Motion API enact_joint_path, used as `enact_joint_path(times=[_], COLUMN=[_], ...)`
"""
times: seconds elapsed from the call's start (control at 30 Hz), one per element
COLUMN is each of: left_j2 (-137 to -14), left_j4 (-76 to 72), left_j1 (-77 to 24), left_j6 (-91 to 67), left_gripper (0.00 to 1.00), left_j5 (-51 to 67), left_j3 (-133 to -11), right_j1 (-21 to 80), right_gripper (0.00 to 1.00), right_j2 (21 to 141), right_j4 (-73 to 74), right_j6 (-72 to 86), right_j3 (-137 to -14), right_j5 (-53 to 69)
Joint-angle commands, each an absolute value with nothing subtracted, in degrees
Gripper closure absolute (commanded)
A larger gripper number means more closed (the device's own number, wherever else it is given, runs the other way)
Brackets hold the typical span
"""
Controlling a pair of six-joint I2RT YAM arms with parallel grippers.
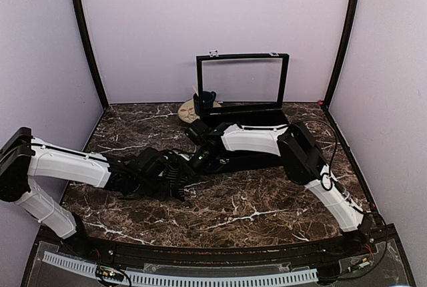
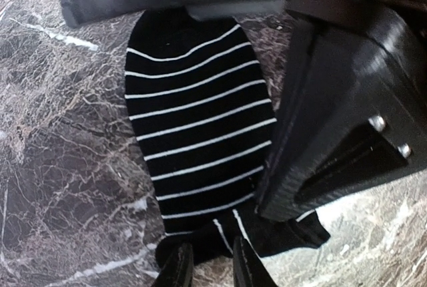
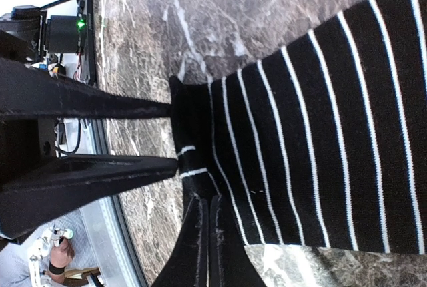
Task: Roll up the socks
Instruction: Roll the sock at the center of the board.
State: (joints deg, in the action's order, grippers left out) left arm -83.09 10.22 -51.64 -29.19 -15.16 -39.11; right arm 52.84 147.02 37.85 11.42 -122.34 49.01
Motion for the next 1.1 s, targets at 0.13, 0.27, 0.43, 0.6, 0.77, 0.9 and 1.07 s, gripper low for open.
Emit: enact_joint_path(times=[0.13,0.27,0.43,0.6,0.77,0.9,1.07], left_j2=[-84.9,-85.2,-86.2,-87.2,-88.2,-88.3,-87.3], left_j4=[11.4,11.4,12.1,13.1,14.2,14.2,13.4], left_j1=[-49.9,-49.8,-49.7,-49.6,-49.6,-49.0,-48.1], left_j6=[-29.9,-30.4,-31.0,-32.1,-33.4,-34.3,-35.2], left_gripper=[0.77,0.77,0.79,0.81,0.82,0.82,0.82], left_j5=[-13.3,-12.4,-11.4,-10.8,-10.8,-10.6,-9.5], left_j3=[-40.8,-40.4,-40.2,-40.4,-40.4,-39.8,-38.0], right_j1=[53.0,53.1,53.1,53.1,53.1,53.1,52.8], right_gripper=[1.0,1.0,0.99,0.96,0.92,0.88,0.82], right_j2=[148.5,148.8,149.1,149.0,148.7,148.2,146.0], right_j4=[38.9,39.1,39.2,39.5,39.5,39.2,35.8], right_j6=[10.9,10.9,10.9,10.6,10.2,10.1,11.2], right_j3=[-124.3,-124.6,-125.1,-125.2,-125.2,-124.7,-121.4], right_j5=[47.6,47.2,46.8,45.8,45.4,45.0,45.0])
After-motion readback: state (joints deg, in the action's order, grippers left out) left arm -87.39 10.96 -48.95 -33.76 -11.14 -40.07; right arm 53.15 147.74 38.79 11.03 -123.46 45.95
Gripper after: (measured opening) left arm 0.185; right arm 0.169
